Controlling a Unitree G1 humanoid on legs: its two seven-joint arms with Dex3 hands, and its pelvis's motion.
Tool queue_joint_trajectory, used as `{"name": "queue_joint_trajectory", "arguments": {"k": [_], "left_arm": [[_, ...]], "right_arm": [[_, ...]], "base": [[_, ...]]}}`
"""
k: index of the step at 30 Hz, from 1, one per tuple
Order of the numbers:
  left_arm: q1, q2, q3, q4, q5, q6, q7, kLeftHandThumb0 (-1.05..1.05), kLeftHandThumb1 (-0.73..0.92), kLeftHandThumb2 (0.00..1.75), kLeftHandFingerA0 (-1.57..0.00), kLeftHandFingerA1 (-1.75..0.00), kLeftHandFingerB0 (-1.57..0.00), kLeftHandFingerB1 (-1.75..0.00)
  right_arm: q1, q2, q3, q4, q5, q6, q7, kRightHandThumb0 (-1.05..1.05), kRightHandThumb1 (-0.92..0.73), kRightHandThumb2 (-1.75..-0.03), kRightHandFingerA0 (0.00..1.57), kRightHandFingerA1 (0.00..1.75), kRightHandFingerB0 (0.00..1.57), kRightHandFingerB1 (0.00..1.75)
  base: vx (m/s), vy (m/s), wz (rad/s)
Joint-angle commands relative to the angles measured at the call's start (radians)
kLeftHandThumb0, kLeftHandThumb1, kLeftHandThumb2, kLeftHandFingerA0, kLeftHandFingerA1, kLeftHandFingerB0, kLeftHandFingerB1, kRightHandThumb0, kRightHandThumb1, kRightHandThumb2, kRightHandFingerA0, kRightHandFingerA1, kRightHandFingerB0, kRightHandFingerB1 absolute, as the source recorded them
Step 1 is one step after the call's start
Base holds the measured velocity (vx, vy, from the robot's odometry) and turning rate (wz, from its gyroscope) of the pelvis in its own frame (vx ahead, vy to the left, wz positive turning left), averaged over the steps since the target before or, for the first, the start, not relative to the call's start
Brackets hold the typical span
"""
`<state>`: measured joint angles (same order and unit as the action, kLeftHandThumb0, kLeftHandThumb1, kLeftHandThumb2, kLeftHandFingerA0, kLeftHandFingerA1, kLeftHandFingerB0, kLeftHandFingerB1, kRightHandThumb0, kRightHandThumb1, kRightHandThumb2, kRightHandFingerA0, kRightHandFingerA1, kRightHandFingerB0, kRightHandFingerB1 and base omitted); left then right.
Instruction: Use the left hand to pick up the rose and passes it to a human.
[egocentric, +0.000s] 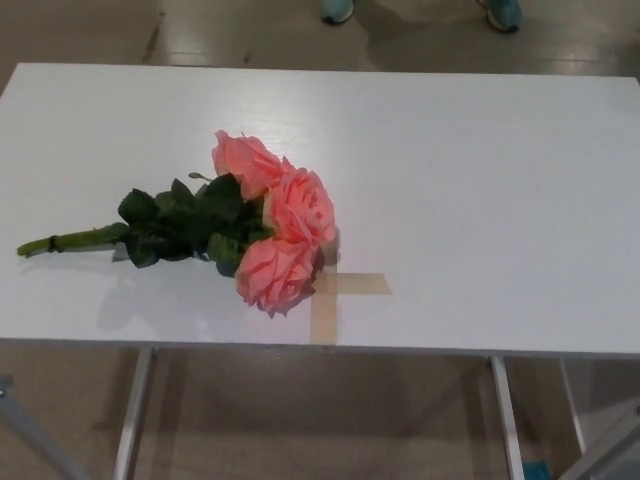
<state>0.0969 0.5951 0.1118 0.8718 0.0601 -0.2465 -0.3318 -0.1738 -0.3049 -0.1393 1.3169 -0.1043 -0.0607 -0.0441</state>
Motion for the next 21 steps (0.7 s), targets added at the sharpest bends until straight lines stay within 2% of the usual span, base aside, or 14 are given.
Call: {"name": "queue_joint_trajectory", "arguments": {"k": [1, 5, 6, 9, 11, 13, 17, 18, 19, 21], "left_arm": [[0.312, 0.069, 0.081, -0.408, -0.166, -0.095, -0.222, -0.55, 0.44, 0.55, -0.39, -0.36, -0.37, -0.32], [0.386, 0.075, 0.113, -0.512, -0.196, -0.096, -0.252, -0.55, 0.44, 0.55, -0.39, -0.36, -0.37, -0.32], [0.465, 0.109, 0.165, -0.644, -0.251, -0.123, -0.304, -0.53, 0.46, 0.54, -0.36, -0.35, -0.3, -0.3], [0.539, 0.131, 0.231, -0.769, -0.304, -0.128, -0.351, -0.52, 0.47, 0.54, -0.37, -0.36, -0.3, -0.3], [0.547, 0.128, 0.238, -0.786, -0.304, -0.114, -0.354, -0.52, 0.47, 0.54, -0.37, -0.36, -0.3, -0.3], [0.598, 0.125, 0.347, -0.911, -0.422, -0.188, -0.399, -0.52, 0.46, 0.55, -0.41, -0.37, -0.36, -0.32], [0.632, 0.078, 0.447, -1.054, -0.499, -0.211, -0.378, -0.52, 0.46, 0.55, -0.41, -0.37, -0.36, -0.32], [0.634, 0.065, 0.468, -1.094, -0.52, -0.203, -0.369, -0.59, 0.4, 0.68, -0.35, -0.43, -0.32, -0.39], [0.628, 0.061, 0.497, -1.128, -0.529, -0.211, -0.355, -0.54, 0.44, 0.54, -0.36, -0.35, -0.31, -0.31], [0.626, 0.054, 0.514, -1.149, -0.533, -0.206, -0.355, -0.54, 0.44, 0.54, -0.36, -0.35, -0.31, -0.31]], "right_arm": [[0.008, -0.005, 0.006, 0.003, -0.002, -0.005, -0.009, -0.53, -0.78, -0.64, 0.53, 0.55, 0.32, 0.31], [0.008, -0.008, 0.005, 0.004, 0.001, -0.005, -0.008, -0.53, -0.78, -0.64, 0.53, 0.55, 0.32, 0.31], [0.006, -0.007, 0.004, 0.004, 0.002, -0.002, -0.013, -0.53, -0.79, -0.64, 0.53, 0.56, 0.33, 0.31], [0.008, -0.004, 0.005, 0.003, 0.001, -0.002, -0.015, -0.53, -0.79, -0.64, 0.53, 0.56, 0.33, 0.31], [0.008, -0.004, 0.005, 0.003, 0.002, -0.002, -0.015, -0.53, -0.79, -0.64, 0.53, 0.56, 0.33, 0.31], [0.007, -0.006, 0.005, 0.005, 0.002, -0.001, -0.013, -0.53, -0.79, -0.64, 0.53, 0.56, 0.33, 0.31], [0.01, -0.004, 0.008, 0.003, 0.0, -0.003, -0.015, -0.53, -0.79, -0.64, 0.54, 0.57, 0.33, 0.31], [0.008, -0.006, 0.006, 0.004, 0.001, -0.001, -0.015, -0.52, -0.79, -0.65, 0.54, 0.58, 0.32, 0.31], [0.01, -0.005, 0.006, 0.003, 0.001, -0.002, -0.017, -0.52, -0.79, -0.65, 0.54, 0.58, 0.32, 0.31], [0.011, -0.005, 0.007, 0.003, 0.001, -0.002, -0.017, -0.52, -0.79, -0.65, 0.54, 0.58, 0.32, 0.31]], "base": [[0.0, 0.0, 0.0], [0.0, 0.0, 0.0], [0.0, 0.0, 0.0], [0.0, 0.0, 0.0], [0.0, 0.0, 0.0], [0.0, 0.0, 0.0], [0.0, 0.0, 0.0], [0.0, 0.0, 0.0], [0.0, 0.0, 0.0], [0.0, 0.0, 0.0]]}}
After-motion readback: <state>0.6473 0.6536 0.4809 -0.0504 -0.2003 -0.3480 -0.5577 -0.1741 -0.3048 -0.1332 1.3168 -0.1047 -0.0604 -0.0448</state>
